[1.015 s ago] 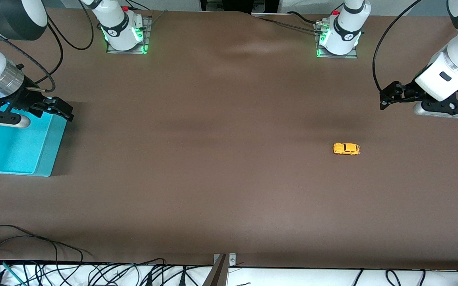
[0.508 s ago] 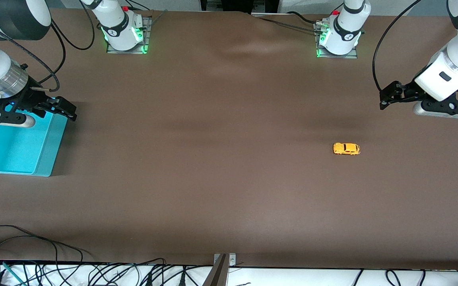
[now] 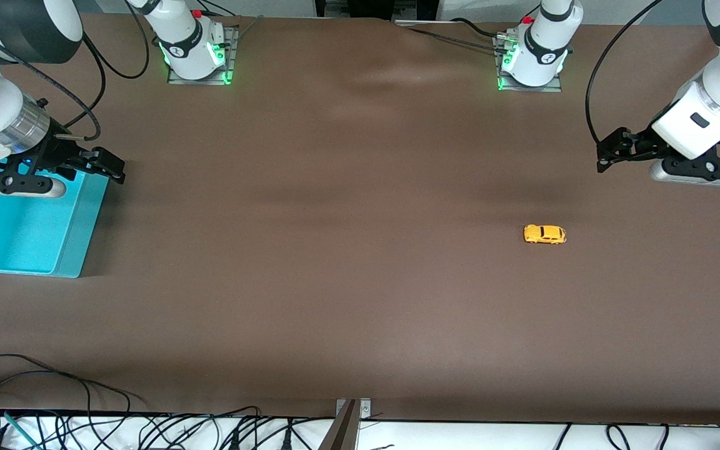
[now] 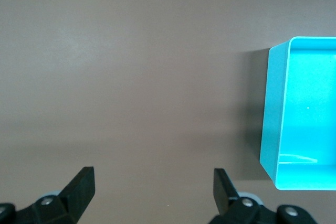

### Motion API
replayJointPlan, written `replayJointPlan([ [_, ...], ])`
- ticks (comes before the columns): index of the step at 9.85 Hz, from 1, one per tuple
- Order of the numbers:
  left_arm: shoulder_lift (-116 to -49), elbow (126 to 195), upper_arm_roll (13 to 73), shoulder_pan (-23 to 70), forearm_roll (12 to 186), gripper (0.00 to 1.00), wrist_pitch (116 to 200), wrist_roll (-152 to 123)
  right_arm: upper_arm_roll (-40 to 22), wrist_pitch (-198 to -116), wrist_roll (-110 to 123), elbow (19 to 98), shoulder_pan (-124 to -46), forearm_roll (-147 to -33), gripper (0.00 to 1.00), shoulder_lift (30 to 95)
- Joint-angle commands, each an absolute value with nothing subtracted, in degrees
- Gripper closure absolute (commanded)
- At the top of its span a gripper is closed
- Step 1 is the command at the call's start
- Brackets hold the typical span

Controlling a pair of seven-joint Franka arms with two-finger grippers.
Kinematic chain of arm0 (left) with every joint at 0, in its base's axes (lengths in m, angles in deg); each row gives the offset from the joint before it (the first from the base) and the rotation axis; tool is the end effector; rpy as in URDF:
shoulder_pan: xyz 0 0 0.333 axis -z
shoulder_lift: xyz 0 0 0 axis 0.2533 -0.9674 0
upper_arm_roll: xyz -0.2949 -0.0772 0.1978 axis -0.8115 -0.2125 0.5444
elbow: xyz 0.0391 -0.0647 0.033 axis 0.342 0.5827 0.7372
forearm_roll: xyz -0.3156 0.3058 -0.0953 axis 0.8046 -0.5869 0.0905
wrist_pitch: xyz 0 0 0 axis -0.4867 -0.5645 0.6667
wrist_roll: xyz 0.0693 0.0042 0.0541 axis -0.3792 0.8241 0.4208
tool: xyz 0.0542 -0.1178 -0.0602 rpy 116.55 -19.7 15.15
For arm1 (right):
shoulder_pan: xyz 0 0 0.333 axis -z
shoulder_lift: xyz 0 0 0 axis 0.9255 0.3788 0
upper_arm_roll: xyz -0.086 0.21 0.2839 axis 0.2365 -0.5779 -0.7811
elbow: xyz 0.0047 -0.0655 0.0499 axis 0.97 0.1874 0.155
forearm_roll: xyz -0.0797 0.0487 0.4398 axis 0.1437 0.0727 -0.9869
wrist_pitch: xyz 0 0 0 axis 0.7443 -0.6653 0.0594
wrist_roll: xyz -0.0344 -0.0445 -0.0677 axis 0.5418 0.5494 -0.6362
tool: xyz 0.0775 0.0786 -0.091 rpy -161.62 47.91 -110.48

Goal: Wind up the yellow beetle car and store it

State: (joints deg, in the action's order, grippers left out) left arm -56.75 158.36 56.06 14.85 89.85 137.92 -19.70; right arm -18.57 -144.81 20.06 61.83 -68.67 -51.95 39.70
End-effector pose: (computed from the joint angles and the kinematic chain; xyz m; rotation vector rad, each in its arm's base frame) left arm 0.6141 -0.0607 0.5839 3.1385 -0.1214 -0.0039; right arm 0.6236 0.0540 0.5313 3.1291 -0.0900 -0.0020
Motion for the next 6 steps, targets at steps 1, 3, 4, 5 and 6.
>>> replayJointPlan([
  [1, -56.05, 158.15, 55.97, 14.85, 91.01, 0.00, 137.06, -19.04, -18.51, -143.21, 19.14, 60.35, -68.88, -51.26, 0.00, 40.04],
  [3, -56.05, 158.15, 55.97, 14.85, 91.01, 0.00, 136.89, -19.04, -18.60, -143.12, 18.87, 60.35, -68.97, -51.26, 0.00, 39.87],
  [4, -56.05, 158.15, 55.97, 14.85, 91.01, 0.00, 137.06, -19.04, -18.60, -142.95, 18.96, 60.35, -68.97, -51.18, 0.00, 39.87],
  [5, -56.05, 158.15, 55.97, 14.85, 91.01, 0.00, 137.07, -19.04, -18.60, -142.86, 18.87, 60.35, -68.97, -51.18, 0.00, 39.87],
  [6, -56.05, 158.15, 55.97, 14.85, 91.01, 0.00, 136.89, -18.95, -18.60, -142.77, 18.87, 60.35, -68.88, -51.18, 0.00, 39.87],
])
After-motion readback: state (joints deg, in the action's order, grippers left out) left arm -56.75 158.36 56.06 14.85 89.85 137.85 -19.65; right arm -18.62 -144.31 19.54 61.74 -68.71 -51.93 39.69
